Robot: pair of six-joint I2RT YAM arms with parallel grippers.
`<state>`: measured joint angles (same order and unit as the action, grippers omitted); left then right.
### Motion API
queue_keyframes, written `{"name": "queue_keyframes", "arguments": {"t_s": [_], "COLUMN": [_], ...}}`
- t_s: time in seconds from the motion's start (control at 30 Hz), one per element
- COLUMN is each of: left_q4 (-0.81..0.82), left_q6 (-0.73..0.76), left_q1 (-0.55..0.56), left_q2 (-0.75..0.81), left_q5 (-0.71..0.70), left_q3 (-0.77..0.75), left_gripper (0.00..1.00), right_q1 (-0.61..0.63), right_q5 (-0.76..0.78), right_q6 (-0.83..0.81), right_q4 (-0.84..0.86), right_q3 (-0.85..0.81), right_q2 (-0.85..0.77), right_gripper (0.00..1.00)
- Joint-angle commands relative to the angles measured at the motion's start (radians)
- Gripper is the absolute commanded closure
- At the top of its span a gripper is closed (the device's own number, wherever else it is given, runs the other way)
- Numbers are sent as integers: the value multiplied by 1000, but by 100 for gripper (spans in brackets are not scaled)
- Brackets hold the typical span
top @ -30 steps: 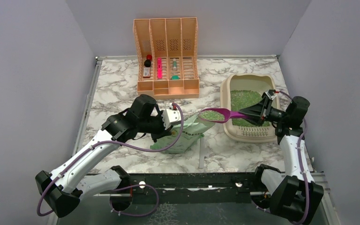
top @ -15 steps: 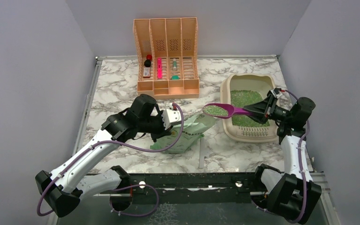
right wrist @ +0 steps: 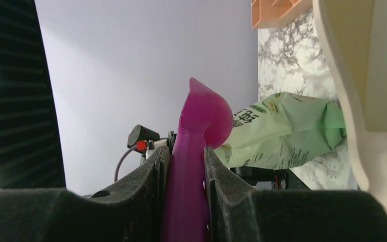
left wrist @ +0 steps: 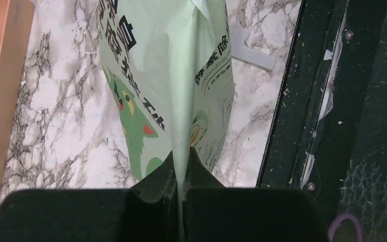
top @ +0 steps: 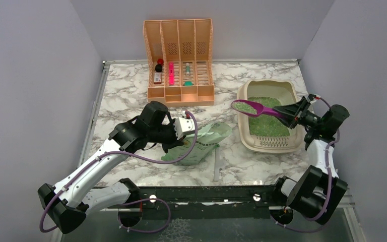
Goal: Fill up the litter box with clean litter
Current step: Pour the cat litter into the litter box.
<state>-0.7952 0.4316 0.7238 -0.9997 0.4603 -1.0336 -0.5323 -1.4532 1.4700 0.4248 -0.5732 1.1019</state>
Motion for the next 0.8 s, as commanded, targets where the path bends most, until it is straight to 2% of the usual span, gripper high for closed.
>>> {"name": "queue_keyframes", "arguments": {"t_s": [0.0,0.3,0.5,0.77], "left_q4": [79,79,81,81], "left_q6": [12,4,0,-2], "left_q1": [5,4,5,4], "left_q2": [21,18,17,13], "left_q5": [63,66,63,58], "left_q3": [-52,-56,-52,-54], "left_gripper": [100,100,100,100], "right_q1": [-51,-119,-129,-148], "right_q5": [7,79,183,275], "right_q6": [10,-44,-219,-130], "right_q4": [75,61,-123,44], "right_q3": [-60,-120,-199,-160], "right_q2": [35,104,150,218], "right_gripper": [99,99,99,99]}}
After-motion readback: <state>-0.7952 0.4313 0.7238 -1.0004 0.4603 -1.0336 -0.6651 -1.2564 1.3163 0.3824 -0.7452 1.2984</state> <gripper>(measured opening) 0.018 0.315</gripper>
